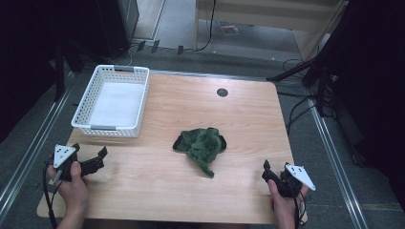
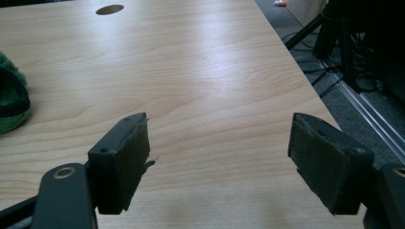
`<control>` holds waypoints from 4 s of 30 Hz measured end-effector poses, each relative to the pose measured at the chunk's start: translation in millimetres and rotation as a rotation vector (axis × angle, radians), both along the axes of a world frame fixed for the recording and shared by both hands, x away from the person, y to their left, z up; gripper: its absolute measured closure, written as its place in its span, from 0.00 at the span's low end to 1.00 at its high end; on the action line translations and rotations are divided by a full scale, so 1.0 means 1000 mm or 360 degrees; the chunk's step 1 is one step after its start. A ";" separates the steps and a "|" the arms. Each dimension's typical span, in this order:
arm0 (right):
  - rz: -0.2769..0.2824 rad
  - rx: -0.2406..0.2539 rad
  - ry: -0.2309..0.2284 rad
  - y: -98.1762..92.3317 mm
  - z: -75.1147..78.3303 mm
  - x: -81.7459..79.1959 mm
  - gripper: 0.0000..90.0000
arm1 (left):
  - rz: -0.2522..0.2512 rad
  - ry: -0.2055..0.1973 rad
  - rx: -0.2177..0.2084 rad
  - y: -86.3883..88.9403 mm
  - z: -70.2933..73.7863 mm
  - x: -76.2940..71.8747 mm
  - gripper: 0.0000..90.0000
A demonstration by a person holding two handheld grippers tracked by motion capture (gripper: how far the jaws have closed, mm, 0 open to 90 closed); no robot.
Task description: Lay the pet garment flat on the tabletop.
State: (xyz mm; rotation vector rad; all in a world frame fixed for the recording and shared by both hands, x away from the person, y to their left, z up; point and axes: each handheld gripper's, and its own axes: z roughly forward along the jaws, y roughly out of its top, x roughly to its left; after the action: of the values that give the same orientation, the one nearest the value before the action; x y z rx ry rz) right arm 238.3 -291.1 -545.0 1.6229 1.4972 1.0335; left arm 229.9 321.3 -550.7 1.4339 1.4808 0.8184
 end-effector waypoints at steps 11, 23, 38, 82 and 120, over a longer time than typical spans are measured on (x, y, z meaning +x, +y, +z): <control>0.0010 -0.0009 0.0018 0.004 0.007 0.006 0.29 | -0.0026 0.0039 0.0041 -0.003 0.000 0.003 0.00; 0.0217 0.0000 -0.0043 0.037 0.039 0.007 0.26 | -0.0052 0.0027 0.0044 -0.004 0.000 0.001 0.00; 0.0756 -0.0042 0.0123 0.168 0.063 0.039 0.06 | -0.0052 0.0039 0.0068 -0.005 0.000 0.002 0.00; 0.0986 0.0052 0.0075 0.160 0.042 0.020 0.76 | -0.1519 0.0243 0.0056 -0.191 0.010 0.017 0.34; 0.0856 -0.0143 0.0493 0.164 0.025 0.121 0.74 | -0.0790 0.0499 0.0042 -0.203 0.022 0.120 0.46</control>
State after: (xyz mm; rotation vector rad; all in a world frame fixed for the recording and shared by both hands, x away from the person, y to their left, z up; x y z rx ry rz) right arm 358.8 -126.8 -520.3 1.3902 2.2364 0.9958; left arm 349.5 118.6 -529.1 1.9084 1.2484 0.3161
